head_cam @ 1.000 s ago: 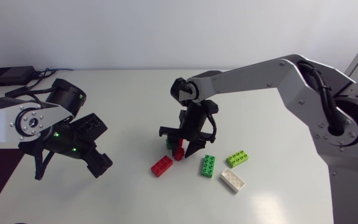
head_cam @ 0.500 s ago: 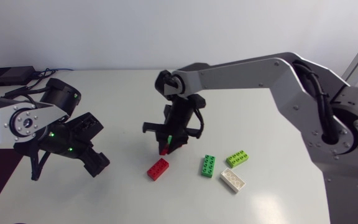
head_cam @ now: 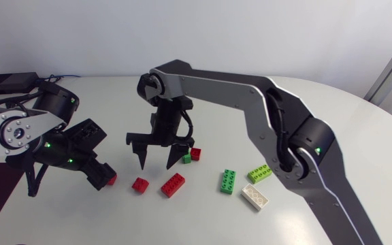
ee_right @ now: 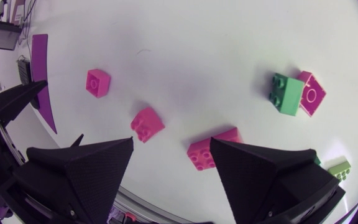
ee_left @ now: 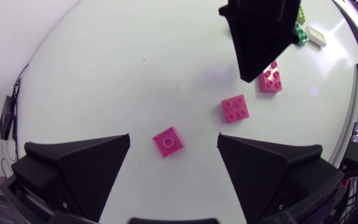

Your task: Sort duplo bricks by size, large to the right and small to the left

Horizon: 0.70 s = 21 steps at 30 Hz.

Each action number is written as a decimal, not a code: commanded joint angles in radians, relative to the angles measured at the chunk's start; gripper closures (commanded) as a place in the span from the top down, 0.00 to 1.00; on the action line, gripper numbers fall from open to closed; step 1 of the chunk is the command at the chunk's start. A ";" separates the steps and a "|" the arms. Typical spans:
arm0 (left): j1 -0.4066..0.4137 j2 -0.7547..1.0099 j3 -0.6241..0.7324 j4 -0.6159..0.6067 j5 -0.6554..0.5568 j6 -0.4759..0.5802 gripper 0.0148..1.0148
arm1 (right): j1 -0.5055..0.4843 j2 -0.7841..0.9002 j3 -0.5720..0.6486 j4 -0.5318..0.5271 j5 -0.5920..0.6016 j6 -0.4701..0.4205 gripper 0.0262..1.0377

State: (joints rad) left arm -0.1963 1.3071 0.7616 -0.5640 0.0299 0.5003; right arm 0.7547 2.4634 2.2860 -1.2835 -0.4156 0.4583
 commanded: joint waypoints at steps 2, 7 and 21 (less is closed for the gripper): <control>0.005 -0.006 -0.018 0.000 0.010 0.011 0.96 | -0.091 -0.040 -0.057 -0.011 0.018 -0.017 0.96; -0.003 -0.005 -0.016 0.003 0.015 0.009 0.96 | -0.149 -0.038 -0.109 0.004 0.031 -0.030 0.96; 0.001 0.004 -0.025 0.007 0.016 0.012 0.96 | -0.152 0.016 -0.095 0.046 0.064 -0.026 0.63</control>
State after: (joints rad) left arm -0.1963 1.3071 0.7616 -0.5613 0.0414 0.5003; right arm 0.5945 2.4451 2.1807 -1.2446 -0.3611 0.4442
